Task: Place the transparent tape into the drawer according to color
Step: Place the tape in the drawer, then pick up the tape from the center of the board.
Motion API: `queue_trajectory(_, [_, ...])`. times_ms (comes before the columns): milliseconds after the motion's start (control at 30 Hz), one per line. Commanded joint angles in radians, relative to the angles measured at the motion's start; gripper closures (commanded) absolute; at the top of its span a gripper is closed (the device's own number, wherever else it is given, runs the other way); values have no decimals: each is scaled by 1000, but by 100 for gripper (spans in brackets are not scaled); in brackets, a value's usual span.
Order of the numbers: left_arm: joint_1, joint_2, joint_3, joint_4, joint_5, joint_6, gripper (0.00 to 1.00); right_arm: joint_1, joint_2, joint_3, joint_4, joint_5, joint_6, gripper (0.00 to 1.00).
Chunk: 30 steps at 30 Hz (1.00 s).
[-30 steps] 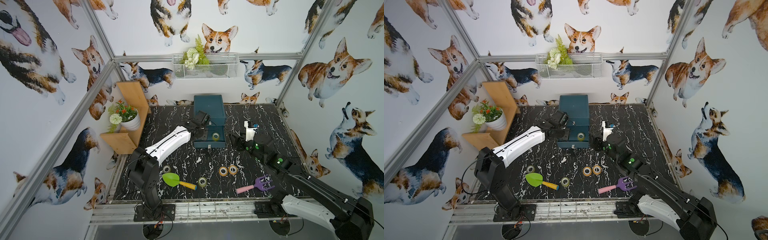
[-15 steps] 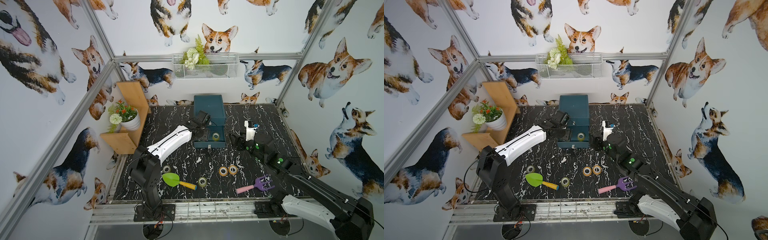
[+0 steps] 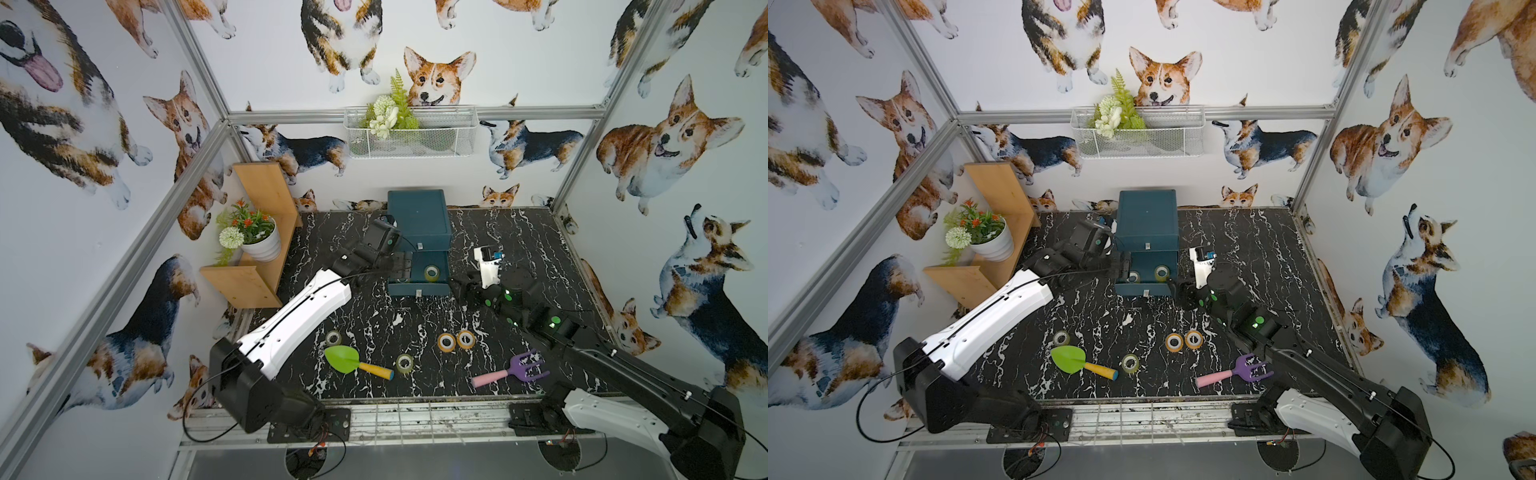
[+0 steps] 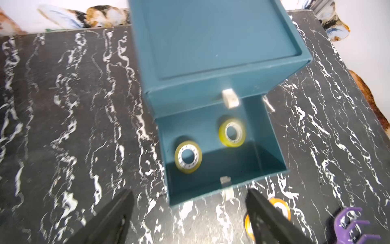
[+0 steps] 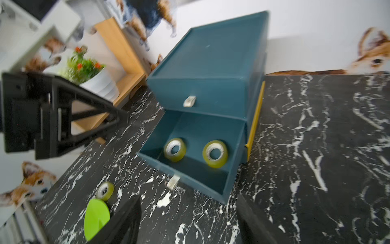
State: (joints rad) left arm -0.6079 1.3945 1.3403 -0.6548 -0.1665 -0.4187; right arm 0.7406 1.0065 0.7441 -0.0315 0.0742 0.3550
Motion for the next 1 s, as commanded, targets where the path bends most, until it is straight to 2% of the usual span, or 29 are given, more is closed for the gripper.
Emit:
queue_trajectory(0, [9,-86,-69,35,-33,-18,1,85,73,8,-74,-49,-86,24])
queue_trajectory(133, [17,-179,-127,45,-27,-12,1,189,226,-12,-125,-70,-92,24])
queue_trajectory(367, [35,-242,-157,27,-80,-5,1,366,431,24,-156,0,-110,23])
queue_trajectory(433, [42,-243,-163,27,-73,-2,1,390,469,43,-152,-23,-126,16])
queue_trajectory(467, [46,-244,-167,29,-62,-2,1,399,486,54,-149,-43,-133,3])
queue_trajectory(500, [48,-242,-169,30,-44,2,1,406,502,62,-145,-60,-142,0])
queue_trajectory(667, [50,-236,-180,29,-31,9,1,425,562,99,-138,-64,-170,0])
queue_trajectory(967, [62,-245,-205,34,-36,14,1,445,656,161,-166,-1,-205,12])
